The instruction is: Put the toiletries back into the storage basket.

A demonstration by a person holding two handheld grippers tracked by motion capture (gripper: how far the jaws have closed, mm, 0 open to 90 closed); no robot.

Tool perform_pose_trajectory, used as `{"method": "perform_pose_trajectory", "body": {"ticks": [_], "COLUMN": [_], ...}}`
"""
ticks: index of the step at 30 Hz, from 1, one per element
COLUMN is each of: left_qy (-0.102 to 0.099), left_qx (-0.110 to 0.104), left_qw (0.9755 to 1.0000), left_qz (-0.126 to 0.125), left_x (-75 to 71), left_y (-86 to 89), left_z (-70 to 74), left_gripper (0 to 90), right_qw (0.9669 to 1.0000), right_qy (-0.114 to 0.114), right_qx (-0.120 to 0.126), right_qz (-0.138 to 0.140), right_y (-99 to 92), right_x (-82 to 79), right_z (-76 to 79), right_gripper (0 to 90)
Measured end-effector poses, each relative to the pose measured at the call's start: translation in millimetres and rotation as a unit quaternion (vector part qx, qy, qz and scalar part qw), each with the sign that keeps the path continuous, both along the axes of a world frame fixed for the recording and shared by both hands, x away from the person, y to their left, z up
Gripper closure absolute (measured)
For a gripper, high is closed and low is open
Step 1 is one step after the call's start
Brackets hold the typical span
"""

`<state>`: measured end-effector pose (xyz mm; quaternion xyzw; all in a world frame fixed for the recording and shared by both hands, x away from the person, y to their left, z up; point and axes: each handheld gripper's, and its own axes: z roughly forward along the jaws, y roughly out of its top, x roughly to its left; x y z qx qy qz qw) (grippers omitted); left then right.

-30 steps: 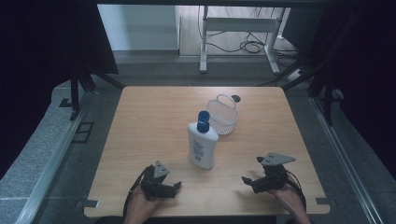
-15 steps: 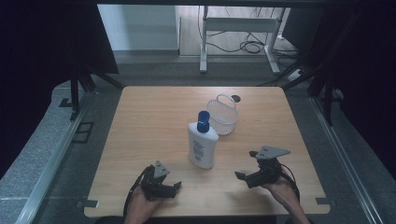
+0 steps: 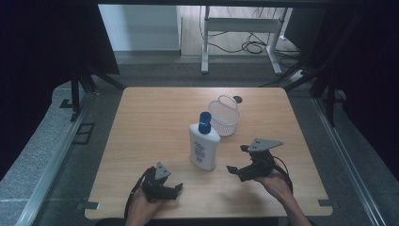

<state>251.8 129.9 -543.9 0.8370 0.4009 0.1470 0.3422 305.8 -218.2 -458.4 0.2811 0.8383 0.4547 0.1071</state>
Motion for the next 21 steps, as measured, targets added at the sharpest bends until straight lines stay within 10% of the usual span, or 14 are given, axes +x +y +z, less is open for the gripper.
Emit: {"method": "perform_pose_trajectory", "body": {"ticks": [21], "left_qy": [0.001], "left_qx": [0.004], "left_qw": [1.0000], "left_qz": [-0.002], "left_x": [0.1], "left_y": [0.4], "left_z": [0.3], "left_gripper": [11.9], "right_qw": [0.9994], "right_qy": [0.004], "right_qx": [-0.005], "right_qz": [0.033], "right_y": [38.6], "right_x": [17.8], "right_z": [11.6], "right_gripper": [6.8]}}
